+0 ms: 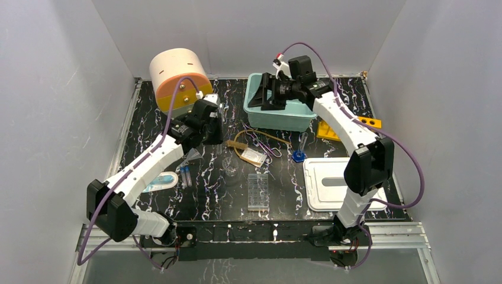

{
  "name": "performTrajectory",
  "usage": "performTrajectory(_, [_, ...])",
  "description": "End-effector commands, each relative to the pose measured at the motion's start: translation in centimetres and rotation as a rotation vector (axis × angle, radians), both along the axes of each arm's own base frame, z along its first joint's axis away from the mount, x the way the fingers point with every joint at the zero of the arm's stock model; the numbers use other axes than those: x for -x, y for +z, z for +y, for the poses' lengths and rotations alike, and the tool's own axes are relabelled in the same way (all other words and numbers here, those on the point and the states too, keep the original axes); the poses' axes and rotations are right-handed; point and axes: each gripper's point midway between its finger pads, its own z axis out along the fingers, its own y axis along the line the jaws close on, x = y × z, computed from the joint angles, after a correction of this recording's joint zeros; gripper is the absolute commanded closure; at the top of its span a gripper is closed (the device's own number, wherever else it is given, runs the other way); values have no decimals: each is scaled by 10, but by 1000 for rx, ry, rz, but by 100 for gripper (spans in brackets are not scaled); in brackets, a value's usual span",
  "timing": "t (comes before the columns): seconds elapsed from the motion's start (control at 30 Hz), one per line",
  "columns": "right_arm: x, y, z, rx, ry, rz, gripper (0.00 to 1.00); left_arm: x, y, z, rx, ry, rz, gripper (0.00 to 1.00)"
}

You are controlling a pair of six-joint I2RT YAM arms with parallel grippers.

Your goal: Organize the chemistry lab equipment

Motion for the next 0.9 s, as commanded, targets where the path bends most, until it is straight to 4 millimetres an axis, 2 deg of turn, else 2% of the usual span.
performTrajectory(0.0, [-3,43,31,-118,66,-184,19,-7,22,-34,113,-152,-29,86])
performTrajectory(0.13, [-6,40,45,-121,73,-203,18,-7,33,-57,202,-252,-40,86])
performTrajectory(0.23, [-8,33,51,-123,67,-191,19,-6,36,-66,239,-286,-45,86])
performTrajectory(0.53, [-10,-1,63,-100,30,-120,19,-10,31,-74,277,-283,-20,86])
performTrajectory(0.87, [-6,-12,75,-135,56,-35,30,-12,25,-70,262,-273,-10,86])
